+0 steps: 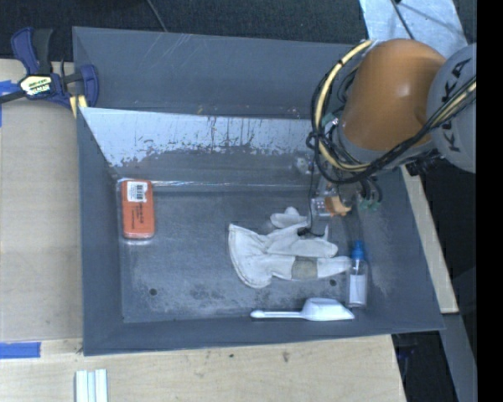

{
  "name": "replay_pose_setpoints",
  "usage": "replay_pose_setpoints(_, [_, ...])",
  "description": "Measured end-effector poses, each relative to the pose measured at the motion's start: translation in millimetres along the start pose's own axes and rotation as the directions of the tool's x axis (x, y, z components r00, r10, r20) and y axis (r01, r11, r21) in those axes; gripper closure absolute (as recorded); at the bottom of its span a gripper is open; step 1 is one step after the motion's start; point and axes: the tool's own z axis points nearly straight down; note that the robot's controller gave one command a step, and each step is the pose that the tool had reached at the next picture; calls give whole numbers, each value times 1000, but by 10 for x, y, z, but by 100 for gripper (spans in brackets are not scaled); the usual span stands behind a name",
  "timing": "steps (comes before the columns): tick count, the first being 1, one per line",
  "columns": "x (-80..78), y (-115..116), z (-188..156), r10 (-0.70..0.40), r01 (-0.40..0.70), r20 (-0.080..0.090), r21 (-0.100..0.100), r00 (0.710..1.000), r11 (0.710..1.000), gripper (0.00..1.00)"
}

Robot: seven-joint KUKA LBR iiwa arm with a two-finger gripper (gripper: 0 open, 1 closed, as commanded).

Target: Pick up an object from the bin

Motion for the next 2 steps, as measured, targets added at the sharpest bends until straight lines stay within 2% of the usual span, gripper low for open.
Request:
replay_pose_setpoints(1, [111, 8, 461, 119, -119, -8, 0, 993, 993, 0])
replay_pose_setpoints(2, [45, -74, 1116, -137, 137, -6, -2, 990, 991, 100])
